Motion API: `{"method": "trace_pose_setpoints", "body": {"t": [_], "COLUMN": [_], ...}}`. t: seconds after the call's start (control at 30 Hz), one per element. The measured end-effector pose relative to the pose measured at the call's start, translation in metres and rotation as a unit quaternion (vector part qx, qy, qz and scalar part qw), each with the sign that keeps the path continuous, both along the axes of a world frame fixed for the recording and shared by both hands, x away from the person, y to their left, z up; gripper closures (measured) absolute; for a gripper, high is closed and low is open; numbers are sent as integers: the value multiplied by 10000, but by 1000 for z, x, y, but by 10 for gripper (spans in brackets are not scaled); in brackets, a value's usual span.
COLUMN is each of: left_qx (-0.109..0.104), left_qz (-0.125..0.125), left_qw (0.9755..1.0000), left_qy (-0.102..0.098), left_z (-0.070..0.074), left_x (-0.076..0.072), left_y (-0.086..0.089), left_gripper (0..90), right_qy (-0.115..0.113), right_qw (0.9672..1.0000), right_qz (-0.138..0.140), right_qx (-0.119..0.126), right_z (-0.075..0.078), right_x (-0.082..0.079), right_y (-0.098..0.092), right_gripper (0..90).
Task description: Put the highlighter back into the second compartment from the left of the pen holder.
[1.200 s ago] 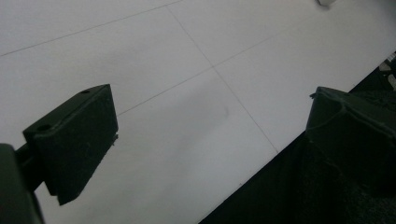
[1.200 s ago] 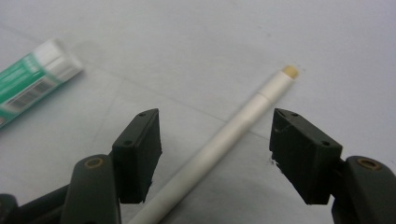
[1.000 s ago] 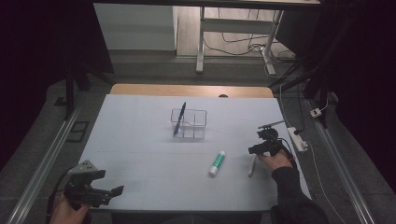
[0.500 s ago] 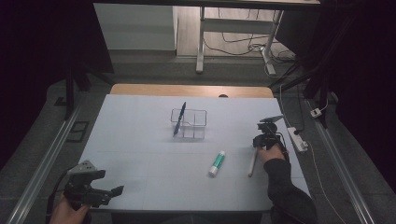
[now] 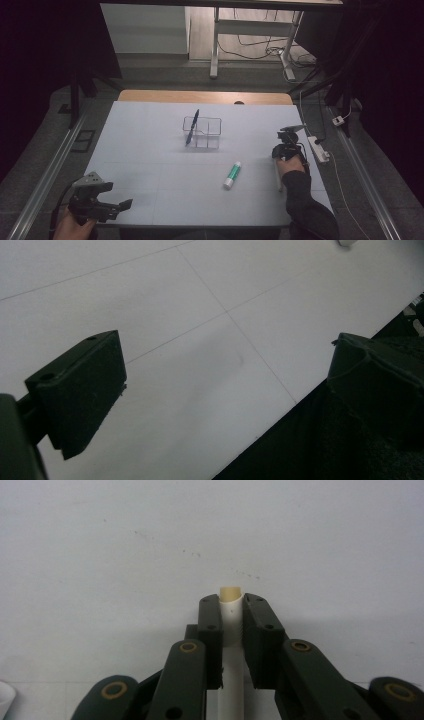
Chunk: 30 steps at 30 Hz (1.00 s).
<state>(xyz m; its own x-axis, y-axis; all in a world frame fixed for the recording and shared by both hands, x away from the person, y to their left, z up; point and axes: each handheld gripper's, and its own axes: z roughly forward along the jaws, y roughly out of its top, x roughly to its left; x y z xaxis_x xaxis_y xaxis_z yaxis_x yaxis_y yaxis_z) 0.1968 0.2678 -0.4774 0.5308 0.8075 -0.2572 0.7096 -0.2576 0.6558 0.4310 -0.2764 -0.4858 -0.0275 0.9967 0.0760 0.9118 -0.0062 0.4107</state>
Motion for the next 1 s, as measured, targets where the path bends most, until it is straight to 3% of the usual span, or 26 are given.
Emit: {"method": "trace_pose_setpoints", "body": {"t": [0.2, 0.33, 0.4, 0.57, 0.73, 0.9, 1.0], "left_qx": [5, 9, 17, 14, 20, 18, -8], "left_qz": [-6, -11, -10, -10, -11, -20, -39], "left_qw": [10000, 10000, 10000, 10000, 10000, 10000, 10000], "left_qy": [0, 0, -4, -4, -3, 0, 1], "left_z": [0, 0, 0, 0, 0, 0, 0], "left_x": [0, 0, 0, 0, 0, 0, 0], "left_y": [0, 0, 0, 0, 0, 0, 0], "left_gripper": [26, 27, 26, 27, 27, 29, 28], "right_qy": [-270, -592, -782, -1292, -1839, -2316, -2615], "right_qw": [9995, 9973, 9954, 9862, 9712, 9514, 9367], "right_qz": [140, 334, 455, 913, 1369, 1877, 2143], "right_qx": [129, 277, 326, 483, 646, 770, 908], "right_z": [13, 26, 32, 46, 61, 78, 88], "right_x": [-5, -11, -14, -23, -32, -38, -40], "right_y": [-4, -3, -1, 3, 11, 27, 39], "right_gripper": [795, 794, 794, 793, 793, 793, 793]}}
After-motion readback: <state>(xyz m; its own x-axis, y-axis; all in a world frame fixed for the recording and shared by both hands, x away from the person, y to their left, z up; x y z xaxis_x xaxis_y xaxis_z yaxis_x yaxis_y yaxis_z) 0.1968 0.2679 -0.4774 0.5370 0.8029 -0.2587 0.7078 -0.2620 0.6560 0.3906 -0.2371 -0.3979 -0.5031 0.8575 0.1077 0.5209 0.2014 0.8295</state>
